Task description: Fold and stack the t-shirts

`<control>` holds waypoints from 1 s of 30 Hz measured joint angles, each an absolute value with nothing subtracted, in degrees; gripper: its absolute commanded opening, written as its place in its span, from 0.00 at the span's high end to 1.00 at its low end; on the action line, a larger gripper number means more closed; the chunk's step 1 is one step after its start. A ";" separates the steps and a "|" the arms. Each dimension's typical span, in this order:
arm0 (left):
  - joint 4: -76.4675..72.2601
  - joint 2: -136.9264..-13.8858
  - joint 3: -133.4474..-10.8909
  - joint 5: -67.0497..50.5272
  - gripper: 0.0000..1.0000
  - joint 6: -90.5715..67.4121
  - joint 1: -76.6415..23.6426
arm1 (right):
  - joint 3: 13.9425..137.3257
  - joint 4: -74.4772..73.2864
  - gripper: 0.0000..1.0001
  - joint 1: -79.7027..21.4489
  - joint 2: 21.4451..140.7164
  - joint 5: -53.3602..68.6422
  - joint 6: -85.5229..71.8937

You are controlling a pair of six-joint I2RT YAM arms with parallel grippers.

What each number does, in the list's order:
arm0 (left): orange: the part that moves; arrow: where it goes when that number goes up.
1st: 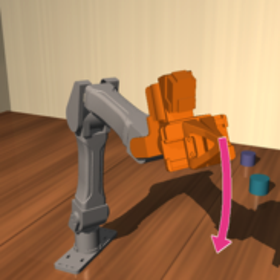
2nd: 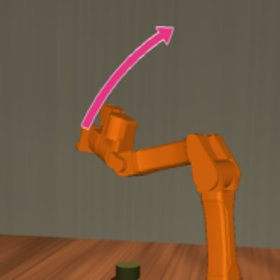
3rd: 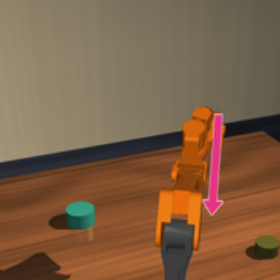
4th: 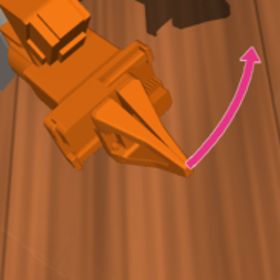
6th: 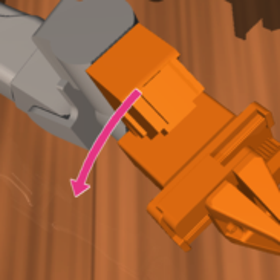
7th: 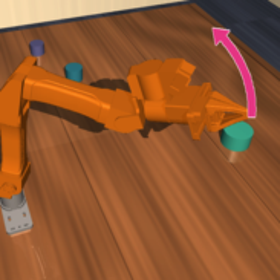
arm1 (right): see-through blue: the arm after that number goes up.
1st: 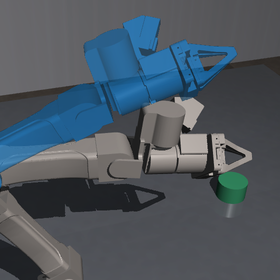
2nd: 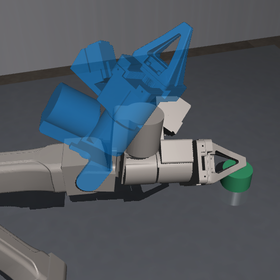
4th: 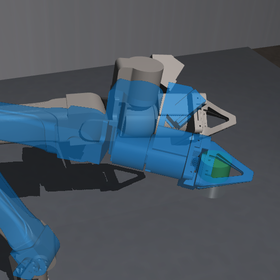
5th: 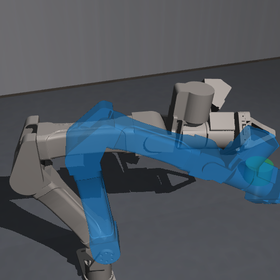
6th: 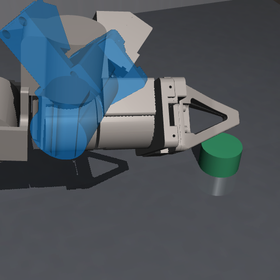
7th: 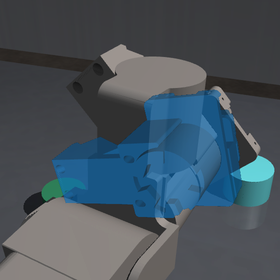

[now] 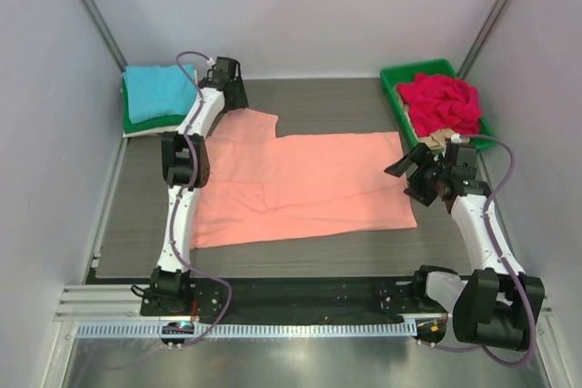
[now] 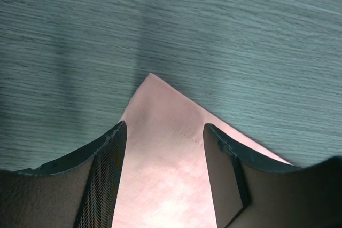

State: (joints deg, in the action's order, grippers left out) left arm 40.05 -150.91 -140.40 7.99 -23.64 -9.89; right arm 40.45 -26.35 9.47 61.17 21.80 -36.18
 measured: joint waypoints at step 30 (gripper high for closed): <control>32.97 -153.95 -141.82 3.55 0.74 -31.86 -7.49 | 40.45 -24.82 0.08 8.67 65.65 22.68 -36.10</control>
